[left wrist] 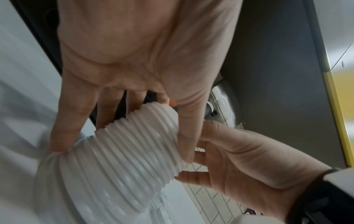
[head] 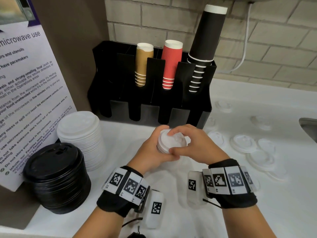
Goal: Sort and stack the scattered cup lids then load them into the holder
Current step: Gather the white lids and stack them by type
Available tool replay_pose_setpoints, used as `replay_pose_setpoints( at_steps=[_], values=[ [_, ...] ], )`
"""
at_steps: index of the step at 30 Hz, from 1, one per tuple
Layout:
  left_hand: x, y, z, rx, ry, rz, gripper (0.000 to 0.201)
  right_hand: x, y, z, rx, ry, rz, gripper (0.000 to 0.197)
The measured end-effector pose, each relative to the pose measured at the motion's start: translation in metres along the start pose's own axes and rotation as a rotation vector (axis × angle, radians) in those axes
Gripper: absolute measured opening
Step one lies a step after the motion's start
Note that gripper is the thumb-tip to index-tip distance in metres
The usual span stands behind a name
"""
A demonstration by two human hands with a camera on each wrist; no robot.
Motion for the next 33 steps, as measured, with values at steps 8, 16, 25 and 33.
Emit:
replay_pose_setpoints(
  at_steps=[8, 16, 25, 33],
  values=[
    [-0.002, -0.001, -0.004, 0.019, -0.004, 0.015, 0.07, 0.012, -0.063, -0.101, 0.0, 0.446, -0.198, 0.026],
    [-0.002, 0.0, -0.006, 0.04, -0.013, 0.017, 0.069, 0.031, -0.046, -0.171, -0.275, 0.669, 0.112, 0.054],
    [-0.001, 0.0, -0.003, 0.036, -0.018, 0.022, 0.069, 0.042, -0.042, -0.173, -0.354, 0.616, 0.143, 0.039],
    [0.002, -0.004, -0.001, 0.065, 0.021, -0.027, 0.068, 0.01, -0.073, -0.122, 0.003, 0.529, 0.002, 0.035]
  ],
)
Point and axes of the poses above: each hand's wrist, its own x-axis towards the middle knuckle, its own y-axis out of the palm, z = x × y, the point moved 9 cm from there along x, towards the middle knuckle, and after that the axes turned 7 degrees about -x, right-handed, at the moved point
